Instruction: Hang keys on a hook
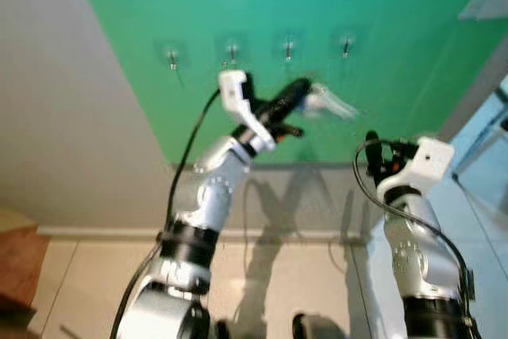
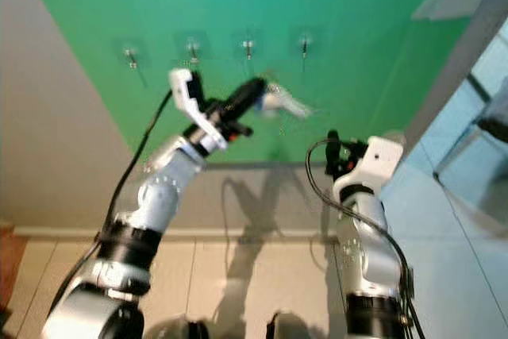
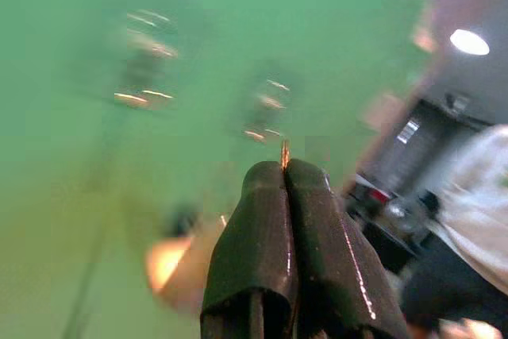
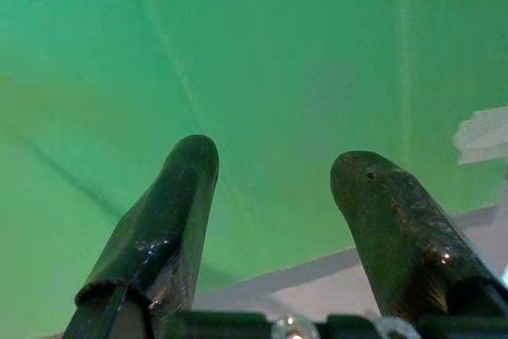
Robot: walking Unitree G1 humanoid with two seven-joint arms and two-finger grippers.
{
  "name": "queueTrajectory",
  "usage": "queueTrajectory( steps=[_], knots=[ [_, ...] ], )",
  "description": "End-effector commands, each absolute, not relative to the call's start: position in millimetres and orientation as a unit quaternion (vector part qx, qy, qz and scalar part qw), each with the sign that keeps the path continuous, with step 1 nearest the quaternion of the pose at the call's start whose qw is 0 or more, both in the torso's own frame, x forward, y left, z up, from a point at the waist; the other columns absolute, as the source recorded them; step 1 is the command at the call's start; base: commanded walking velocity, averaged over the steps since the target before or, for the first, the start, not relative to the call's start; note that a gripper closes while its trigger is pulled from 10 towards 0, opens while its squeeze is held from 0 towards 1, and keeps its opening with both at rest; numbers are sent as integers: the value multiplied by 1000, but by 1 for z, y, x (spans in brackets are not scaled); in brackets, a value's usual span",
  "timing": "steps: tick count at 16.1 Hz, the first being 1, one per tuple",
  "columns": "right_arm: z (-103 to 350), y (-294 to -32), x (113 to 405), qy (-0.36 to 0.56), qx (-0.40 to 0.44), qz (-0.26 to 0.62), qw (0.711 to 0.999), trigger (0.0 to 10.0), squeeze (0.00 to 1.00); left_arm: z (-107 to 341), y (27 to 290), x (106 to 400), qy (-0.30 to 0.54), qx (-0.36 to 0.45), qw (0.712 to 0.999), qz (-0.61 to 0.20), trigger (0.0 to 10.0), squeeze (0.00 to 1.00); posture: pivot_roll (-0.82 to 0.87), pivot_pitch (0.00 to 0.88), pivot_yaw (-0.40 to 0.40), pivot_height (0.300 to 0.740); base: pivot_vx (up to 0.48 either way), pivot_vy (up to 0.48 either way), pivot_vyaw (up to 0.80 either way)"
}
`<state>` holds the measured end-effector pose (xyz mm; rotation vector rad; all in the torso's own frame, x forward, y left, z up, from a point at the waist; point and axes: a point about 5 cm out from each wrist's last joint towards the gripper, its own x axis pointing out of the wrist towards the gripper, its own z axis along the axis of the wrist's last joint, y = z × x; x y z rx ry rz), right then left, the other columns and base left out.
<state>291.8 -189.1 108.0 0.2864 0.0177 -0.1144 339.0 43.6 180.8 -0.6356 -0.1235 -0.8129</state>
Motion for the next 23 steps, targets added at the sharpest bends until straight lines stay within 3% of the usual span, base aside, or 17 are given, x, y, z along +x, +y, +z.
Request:
queueTrajectory(
  steps=[1, 6, 11, 18, 23],
  knots=[
    [114, -188, 293, -3, 141, -54, 988, 10000, 0, 191, 45, 345, -77, -313, 866, -383, 10000, 0, -54, 105, 44, 740, 0, 0, 0],
    [120, -191, 291, -14, 140, -61, 988, 10000, 0, 205, 43, 359, -92, -327, 848, -408, 10000, 0, -80, 124, 45, 740, 0, 0, 0],
    [123, -189, 283, -18, 145, -65, 987, 10000, 0, 199, 36, 368, -70, -325, 857, -394, 10000, 0, -101, 159, 51, 740, 0, 0, 0],
    [126, -184, 274, -19, 156, -68, 985, 10000, 0, 213, 13, 368, -72, -332, 829, -443, 10000, 0, -116, 199, 74, 740, 0, 0, 0],
    [127, -186, 270, -18, 158, -73, 985, 10000, 0, 208, 24, 376, -70, -339, 851, -394, 10000, 0, -117, 206, 77, 740, 0, 0, 0]
  ],
)
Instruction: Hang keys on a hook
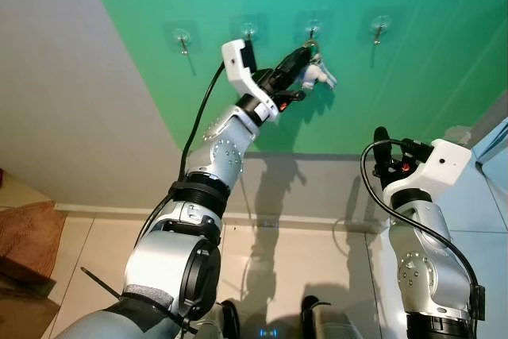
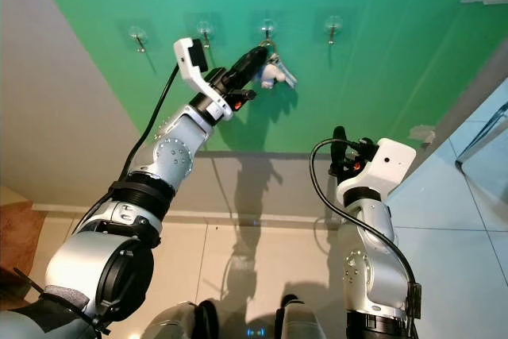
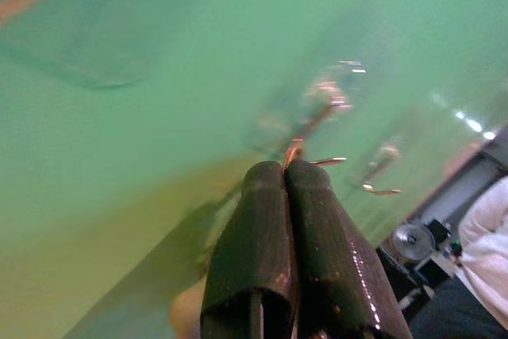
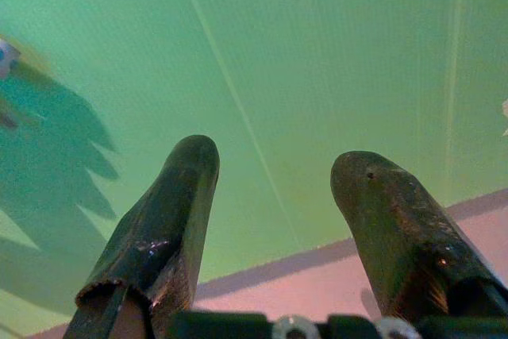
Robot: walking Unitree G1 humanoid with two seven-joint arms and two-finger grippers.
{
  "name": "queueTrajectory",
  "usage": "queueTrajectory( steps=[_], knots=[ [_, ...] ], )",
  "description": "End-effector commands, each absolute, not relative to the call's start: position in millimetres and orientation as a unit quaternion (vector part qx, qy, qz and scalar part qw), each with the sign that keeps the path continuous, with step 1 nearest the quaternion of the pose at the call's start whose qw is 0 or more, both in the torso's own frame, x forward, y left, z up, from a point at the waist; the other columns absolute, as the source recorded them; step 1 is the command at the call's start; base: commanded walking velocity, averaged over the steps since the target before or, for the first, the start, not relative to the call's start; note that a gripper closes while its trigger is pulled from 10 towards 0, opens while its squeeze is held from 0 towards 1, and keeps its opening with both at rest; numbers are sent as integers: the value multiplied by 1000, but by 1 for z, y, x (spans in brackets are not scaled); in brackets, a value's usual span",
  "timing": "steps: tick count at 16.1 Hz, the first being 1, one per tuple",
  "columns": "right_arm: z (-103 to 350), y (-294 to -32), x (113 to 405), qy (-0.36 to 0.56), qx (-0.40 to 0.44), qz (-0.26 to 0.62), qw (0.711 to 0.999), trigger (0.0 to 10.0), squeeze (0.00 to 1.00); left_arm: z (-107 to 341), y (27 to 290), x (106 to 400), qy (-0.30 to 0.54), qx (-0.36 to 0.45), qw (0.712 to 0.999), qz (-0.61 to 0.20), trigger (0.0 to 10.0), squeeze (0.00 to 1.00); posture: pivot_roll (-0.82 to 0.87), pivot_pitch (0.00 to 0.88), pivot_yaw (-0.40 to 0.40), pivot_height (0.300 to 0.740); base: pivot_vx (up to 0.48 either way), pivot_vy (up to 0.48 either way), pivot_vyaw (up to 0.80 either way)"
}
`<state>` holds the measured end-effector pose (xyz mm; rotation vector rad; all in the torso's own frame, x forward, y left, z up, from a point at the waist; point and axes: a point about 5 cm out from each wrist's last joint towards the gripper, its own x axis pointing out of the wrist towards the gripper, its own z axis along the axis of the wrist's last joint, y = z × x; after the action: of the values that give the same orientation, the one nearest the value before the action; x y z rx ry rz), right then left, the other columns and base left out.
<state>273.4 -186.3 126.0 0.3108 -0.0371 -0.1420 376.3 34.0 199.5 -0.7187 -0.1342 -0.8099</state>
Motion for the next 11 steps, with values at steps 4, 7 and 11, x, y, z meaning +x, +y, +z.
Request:
queueTrajectory(
  steps=[4, 7, 11],
  knots=[
    [127, -187, 270, -16, 157, -76, 985, 10000, 0, 203, 30, 379, -65, -373, 854, -358, 10000, 0, -118, 204, 75, 740, 0, 0, 0],
    [128, -187, 271, -15, 156, -75, 985, 10000, 0, 191, 18, 369, -49, -358, 847, -389, 10000, 1000, -114, 202, 72, 740, 0, 0, 0],
    [127, -185, 273, -12, 156, -69, 985, 10000, 0, 187, 24, 361, -67, -347, 851, -389, 10000, 1000, -105, 192, 66, 740, 0, 0, 0]
  ],
)
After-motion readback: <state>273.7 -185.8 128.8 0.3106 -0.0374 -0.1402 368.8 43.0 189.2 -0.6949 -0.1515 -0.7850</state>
